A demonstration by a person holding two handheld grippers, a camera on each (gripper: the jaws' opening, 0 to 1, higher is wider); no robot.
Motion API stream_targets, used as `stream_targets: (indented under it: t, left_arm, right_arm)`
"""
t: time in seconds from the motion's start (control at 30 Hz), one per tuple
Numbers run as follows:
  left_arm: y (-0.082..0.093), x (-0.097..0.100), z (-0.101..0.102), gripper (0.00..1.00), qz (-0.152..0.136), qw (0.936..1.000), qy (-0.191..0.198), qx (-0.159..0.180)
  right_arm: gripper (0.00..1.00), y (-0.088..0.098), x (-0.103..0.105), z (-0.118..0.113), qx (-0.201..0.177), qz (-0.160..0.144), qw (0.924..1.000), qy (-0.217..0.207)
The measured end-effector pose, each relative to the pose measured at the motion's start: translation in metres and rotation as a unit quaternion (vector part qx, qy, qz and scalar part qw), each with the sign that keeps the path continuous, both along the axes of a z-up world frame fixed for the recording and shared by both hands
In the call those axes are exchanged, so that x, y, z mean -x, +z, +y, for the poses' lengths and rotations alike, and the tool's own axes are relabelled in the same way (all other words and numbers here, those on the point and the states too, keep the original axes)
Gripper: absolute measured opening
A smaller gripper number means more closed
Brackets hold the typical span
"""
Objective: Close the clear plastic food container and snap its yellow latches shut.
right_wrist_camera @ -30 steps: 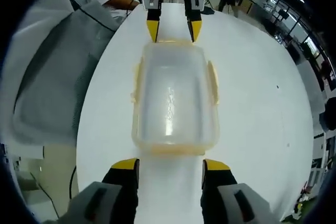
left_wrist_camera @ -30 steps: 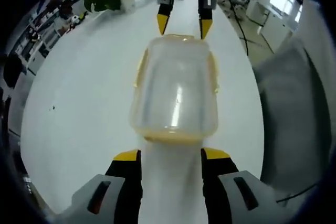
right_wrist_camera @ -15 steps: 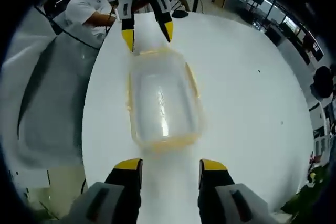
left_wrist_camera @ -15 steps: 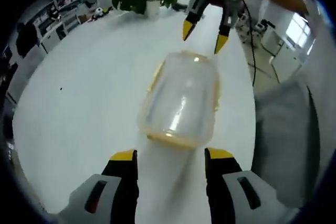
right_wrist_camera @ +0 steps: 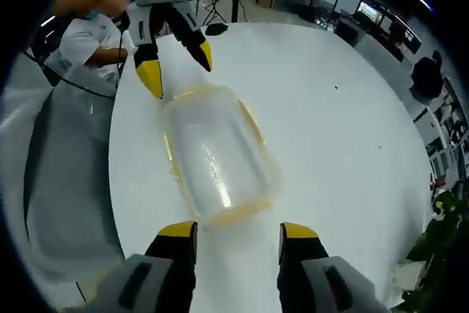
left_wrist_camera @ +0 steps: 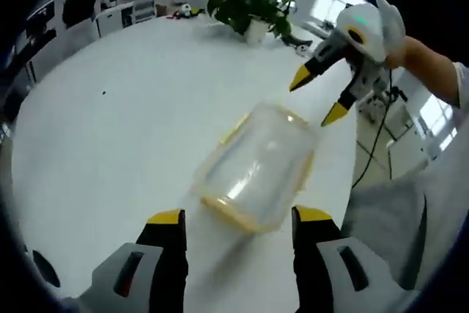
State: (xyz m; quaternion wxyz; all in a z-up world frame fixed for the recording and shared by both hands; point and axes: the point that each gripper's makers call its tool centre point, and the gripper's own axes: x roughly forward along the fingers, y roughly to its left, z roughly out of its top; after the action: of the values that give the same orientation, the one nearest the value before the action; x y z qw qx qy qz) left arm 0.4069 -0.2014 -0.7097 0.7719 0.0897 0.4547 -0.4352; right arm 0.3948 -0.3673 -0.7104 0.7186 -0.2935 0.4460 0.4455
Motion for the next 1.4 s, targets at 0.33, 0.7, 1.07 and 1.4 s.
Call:
stream_targets:
  t: [0.33,0.7,1.07,1.4]
  left_arm:
    - [-0.007,0.002,0.0,0.59,0.003,0.9979,0.065,0.006]
    - [-0.008,0.002,-0.012,0.56,0.018,0.9935,0.105,0.038]
    - [-0.018,0.002,-0.02,0.54,0.049,0.9879,0.139,0.048]
    - [-0.025,0.002,-0.014,0.41,0.047,0.9878,0.147,0.02]
  right_arm:
    - [0.42,0.003,-0.007,0.001,-0.05,0.016,0.9919,-0.116]
    - [0.41,-0.007,-0.01,0.011,-0.09,0.032,0.9774,-0.189]
    - [0.36,-0.021,-0.013,0.015,-0.108,0.054,0.9613,-0.247]
    - [0.35,-0.022,-0.013,0.025,-0.114,0.076,0.9559,-0.26]
